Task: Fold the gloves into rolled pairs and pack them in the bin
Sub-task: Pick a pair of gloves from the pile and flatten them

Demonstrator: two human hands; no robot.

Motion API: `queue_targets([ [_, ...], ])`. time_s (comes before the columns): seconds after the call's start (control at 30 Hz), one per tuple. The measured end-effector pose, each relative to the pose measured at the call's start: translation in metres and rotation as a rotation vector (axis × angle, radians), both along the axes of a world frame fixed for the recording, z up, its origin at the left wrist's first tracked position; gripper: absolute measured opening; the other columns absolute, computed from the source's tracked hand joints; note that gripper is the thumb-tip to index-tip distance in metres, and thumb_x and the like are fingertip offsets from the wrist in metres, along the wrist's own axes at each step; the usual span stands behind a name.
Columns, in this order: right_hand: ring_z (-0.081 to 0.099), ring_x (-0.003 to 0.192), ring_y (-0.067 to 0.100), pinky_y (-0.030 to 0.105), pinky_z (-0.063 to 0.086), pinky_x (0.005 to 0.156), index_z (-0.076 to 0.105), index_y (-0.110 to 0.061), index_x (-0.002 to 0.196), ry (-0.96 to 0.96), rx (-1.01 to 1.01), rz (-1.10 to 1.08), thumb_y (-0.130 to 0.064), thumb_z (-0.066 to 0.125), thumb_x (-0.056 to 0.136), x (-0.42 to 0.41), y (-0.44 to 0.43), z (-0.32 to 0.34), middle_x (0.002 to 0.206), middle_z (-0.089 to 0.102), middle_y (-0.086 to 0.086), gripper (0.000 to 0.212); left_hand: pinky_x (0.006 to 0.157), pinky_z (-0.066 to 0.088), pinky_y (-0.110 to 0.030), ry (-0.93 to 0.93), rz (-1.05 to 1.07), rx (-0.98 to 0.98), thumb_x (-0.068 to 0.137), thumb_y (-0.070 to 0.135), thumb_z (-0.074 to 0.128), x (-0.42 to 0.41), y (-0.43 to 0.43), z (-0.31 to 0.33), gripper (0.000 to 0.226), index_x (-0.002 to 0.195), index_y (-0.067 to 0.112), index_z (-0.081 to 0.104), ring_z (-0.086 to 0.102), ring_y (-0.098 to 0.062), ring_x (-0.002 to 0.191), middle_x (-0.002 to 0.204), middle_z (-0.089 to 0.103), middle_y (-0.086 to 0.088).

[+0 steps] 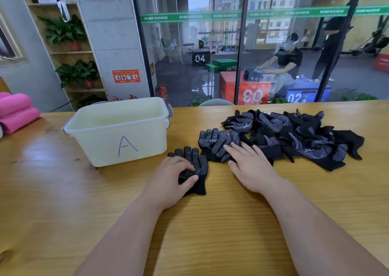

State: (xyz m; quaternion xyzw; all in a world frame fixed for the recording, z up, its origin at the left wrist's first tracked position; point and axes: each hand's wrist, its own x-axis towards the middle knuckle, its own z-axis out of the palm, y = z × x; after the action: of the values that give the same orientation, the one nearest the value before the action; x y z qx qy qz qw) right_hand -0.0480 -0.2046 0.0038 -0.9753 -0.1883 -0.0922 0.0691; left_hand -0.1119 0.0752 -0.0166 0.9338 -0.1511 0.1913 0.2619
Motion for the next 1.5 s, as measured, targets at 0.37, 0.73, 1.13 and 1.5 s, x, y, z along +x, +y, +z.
queue_targets([
  [0.37,0.009,0.162,0.015,0.046,0.016,0.130,0.016,-0.040,0.167,-0.126,0.101,0.105,-0.039,0.033,0.109,-0.005,0.007,0.006,0.176,0.007,-0.010,0.060,0.104,0.044,-0.029,0.004,0.001,0.008,0.096,0.056,0.067,0.000,0.000,0.000,0.029,0.118,0.037,0.072,0.047,-0.001,0.120,0.122,0.059,0.028],
  [0.73,0.059,0.129,0.019,0.037,0.046,0.110,0.059,-0.029,0.147,0.017,0.420,-0.221,-0.023,0.046,0.107,0.008,-0.043,0.014,0.162,0.045,-0.008,0.043,0.104,0.044,-0.027,0.001,0.002,-0.015,0.096,0.054,0.069,0.000,0.001,0.000,0.026,0.116,0.038,0.073,0.048,0.000,0.120,0.120,0.059,0.029],
  [1.13,0.065,0.071,0.025,0.038,0.058,0.068,0.071,-0.040,0.073,-0.113,0.356,-0.485,-0.031,0.072,0.096,0.017,-0.076,0.006,0.072,0.070,-0.008,0.025,0.106,0.045,-0.029,0.004,-0.007,-0.034,0.096,0.054,0.068,0.001,0.003,-0.002,0.026,0.115,0.039,0.073,0.048,0.001,0.120,0.121,0.060,0.029],
  [1.5,0.066,0.092,-0.007,0.022,0.050,0.087,0.075,-0.038,0.094,-0.039,0.610,-0.029,-0.034,0.071,0.099,-0.004,-0.037,0.027,0.092,0.074,-0.026,0.007,0.105,0.045,-0.030,0.003,-0.010,-0.048,0.095,0.054,0.069,0.001,0.003,-0.001,0.025,0.114,0.038,0.073,0.049,0.000,0.119,0.120,0.060,0.029],
])
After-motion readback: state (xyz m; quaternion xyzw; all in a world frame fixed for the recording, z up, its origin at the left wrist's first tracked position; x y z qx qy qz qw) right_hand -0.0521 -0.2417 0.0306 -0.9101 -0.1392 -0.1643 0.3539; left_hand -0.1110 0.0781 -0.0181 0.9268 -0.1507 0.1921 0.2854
